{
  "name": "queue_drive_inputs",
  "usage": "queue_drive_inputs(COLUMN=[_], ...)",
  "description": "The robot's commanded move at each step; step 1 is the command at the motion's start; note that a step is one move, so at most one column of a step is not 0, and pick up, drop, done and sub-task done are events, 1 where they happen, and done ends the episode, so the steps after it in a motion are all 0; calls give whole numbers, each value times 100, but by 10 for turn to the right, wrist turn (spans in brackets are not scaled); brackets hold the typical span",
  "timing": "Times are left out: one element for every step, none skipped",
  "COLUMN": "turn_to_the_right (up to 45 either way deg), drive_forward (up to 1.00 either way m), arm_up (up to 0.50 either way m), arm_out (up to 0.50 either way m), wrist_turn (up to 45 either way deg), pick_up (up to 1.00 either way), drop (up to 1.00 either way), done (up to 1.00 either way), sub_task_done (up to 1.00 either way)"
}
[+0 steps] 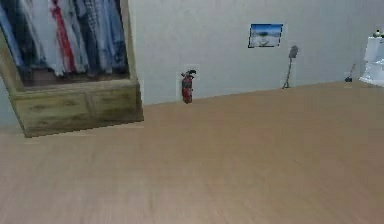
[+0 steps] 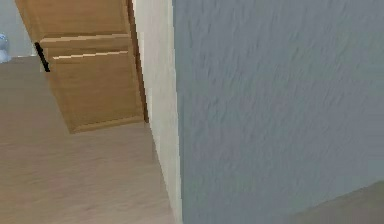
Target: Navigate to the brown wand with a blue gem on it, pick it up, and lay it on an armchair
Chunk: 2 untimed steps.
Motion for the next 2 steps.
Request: queue_drive_inputs(turn_to_the_right=[240,0], drive_forward=[0,10], arm_up=[0,0], arm_out=[0,0], wrist_turn=[0,0], pick_up=[0,0], drop=[0,0], done=[0,0], sub_task_done=[0,0])
